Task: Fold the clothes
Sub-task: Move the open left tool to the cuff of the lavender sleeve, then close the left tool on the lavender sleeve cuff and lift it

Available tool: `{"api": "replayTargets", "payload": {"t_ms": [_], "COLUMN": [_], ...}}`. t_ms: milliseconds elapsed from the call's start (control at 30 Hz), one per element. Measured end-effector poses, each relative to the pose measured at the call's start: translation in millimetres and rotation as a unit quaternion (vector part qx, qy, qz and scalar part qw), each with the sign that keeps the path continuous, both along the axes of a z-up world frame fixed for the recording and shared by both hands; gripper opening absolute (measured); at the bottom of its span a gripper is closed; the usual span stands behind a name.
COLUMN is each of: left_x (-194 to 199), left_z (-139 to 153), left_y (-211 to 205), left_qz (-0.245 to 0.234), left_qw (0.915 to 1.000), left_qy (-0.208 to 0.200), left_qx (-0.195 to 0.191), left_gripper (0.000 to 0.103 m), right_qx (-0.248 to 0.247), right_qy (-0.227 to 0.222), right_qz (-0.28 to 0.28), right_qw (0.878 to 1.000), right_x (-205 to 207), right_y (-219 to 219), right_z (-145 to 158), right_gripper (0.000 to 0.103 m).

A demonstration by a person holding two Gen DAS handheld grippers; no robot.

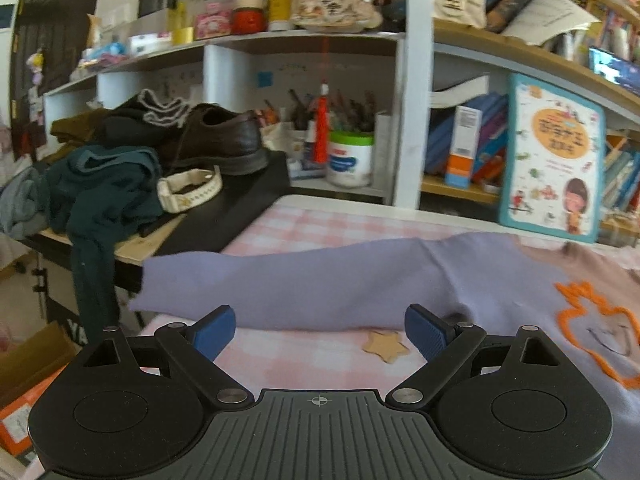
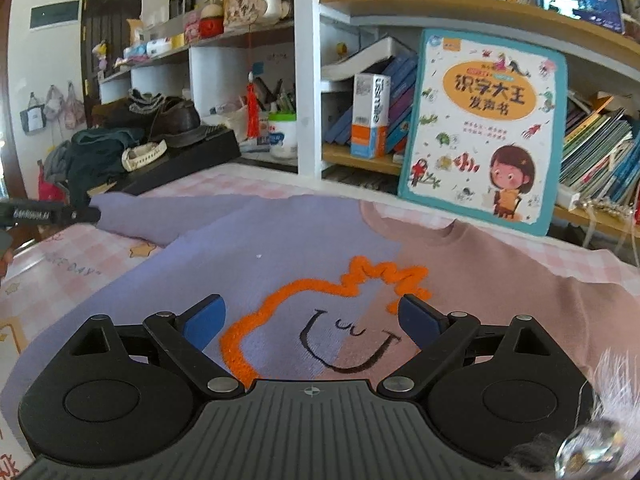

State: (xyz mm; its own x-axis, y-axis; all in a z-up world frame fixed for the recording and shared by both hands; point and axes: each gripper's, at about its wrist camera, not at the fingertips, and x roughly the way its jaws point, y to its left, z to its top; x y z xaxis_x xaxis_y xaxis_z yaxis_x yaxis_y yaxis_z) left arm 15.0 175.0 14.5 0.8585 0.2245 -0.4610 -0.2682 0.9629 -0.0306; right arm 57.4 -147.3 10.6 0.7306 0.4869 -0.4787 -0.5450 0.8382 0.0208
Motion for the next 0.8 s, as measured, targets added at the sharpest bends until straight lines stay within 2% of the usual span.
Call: {"api": "replayTargets", "payload": {"t_ms": [200, 333, 533, 667, 800], "left_x": [11.5, 13.3, 20.8, 30.6, 38.9], "left_z": [-2.8, -7.5, -17.3, -26.2, -35.2], "left_y": [38.2, 64.5, 97.4, 120.1, 138.7], "left_qz": [0.068, 0.120, 0.169, 0.179, 0.181], "left_qw": [0.9974, 0.9922, 0.9841, 0.9778, 0.9674], "left_qy": [-0.004, -0.001, 0.026, 0.039, 0.036], "left_qx": [-0.022, -0.033, -0.046, -0.101, -0.173], "left_gripper": [0.092, 0.078, 0.078, 0.078, 0.075], "right_qx": [-0.008, -0.006, -0.008, -0.017, -0.023], "right_qy": [-0.003, -0.001, 0.023, 0.031, 0.039], "right_qz": [0.008, 0.004, -0.001, 0.002, 0.008], "right_qw": [1.000, 1.000, 1.000, 0.999, 0.999], "right_x": [-1.2, -1.4, 4.0, 6.2, 7.8], "right_y": [4.5, 3.6, 3.7, 6.7, 8.7], "right_z": [-10.5, -15.4, -22.2, -24.6, -26.3], "right_gripper": [0.093, 0.093, 0.093, 0.093, 0.093]}}
